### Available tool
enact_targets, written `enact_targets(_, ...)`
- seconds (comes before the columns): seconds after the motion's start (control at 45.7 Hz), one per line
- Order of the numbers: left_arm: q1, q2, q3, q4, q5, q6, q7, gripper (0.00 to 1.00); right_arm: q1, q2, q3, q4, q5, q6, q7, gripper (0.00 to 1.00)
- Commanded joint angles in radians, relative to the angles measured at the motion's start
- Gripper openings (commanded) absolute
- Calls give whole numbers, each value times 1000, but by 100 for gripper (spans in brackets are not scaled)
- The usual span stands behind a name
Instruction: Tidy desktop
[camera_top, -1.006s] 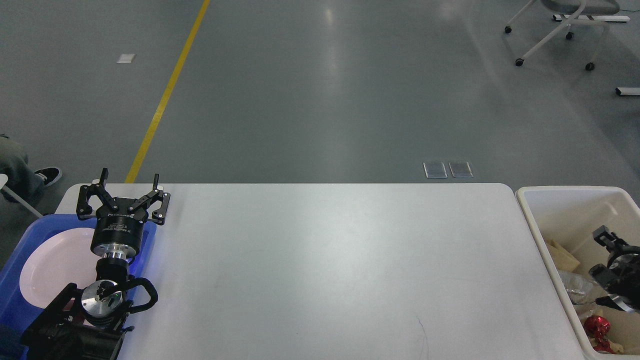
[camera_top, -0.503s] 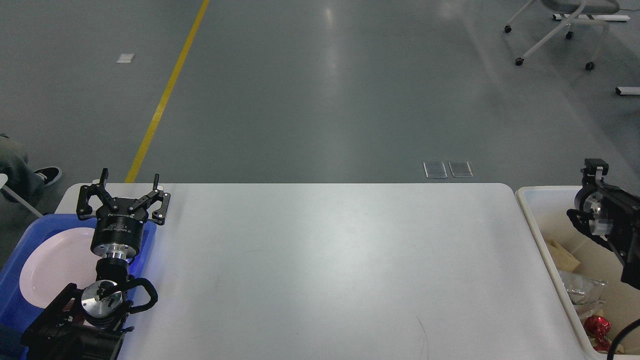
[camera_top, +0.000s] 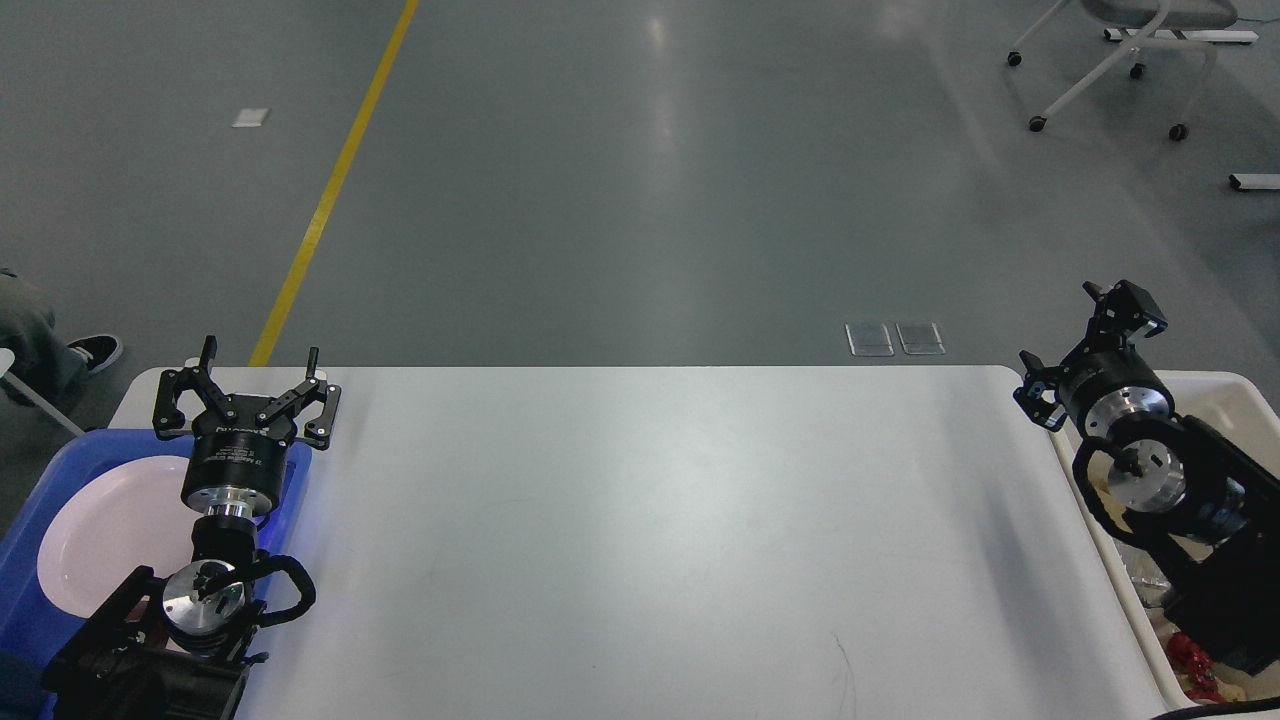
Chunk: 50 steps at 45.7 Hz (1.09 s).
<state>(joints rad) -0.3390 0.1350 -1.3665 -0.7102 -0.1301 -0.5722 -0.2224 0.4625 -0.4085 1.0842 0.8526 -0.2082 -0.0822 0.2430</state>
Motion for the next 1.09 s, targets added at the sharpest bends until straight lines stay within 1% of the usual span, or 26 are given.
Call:
enact_targets(0.0, 0, 0, 0, 0, 0, 0, 0, 96, -62, 60, 19, 5, -2, 108, 140, 100)
enact_targets(0.066, 0, 0, 0, 0, 0, 0, 0, 96, -84, 97, 34, -3, -4, 173, 153, 100)
enact_targets(0.131, 0, 0, 0, 0, 0, 0, 0, 96, -100, 122, 49, -6, -5, 206, 157, 100)
enact_targets(0.175, 0, 0, 0, 0, 0, 0, 0, 96, -108, 132, 60, -6, -5, 206, 180, 100)
enact_targets(0.284, 0, 0, 0, 0, 0, 0, 0, 96, -117, 157, 68, -1, -4, 216, 258, 100)
enact_targets(0.328, 0, 0, 0, 0, 0, 0, 0, 96, -125, 165, 68, 2, 0, 219, 274, 100)
enact_targets(0.7, 0, 0, 0, 0, 0, 0, 0, 96, -134, 175, 40, -21, -2, 209, 272, 100)
enact_targets(0.722, 0, 0, 0, 0, 0, 0, 0, 96, -145, 189, 34, -14, 7, 217, 272, 100)
enact_targets(0.941, 0, 0, 0, 0, 0, 0, 0, 96, -148, 186, 45, -1, 18, 225, 271, 100)
enact_targets(1.072, 0, 0, 0, 0, 0, 0, 0, 96, -145, 195, 46, -1, 26, 252, 269, 100)
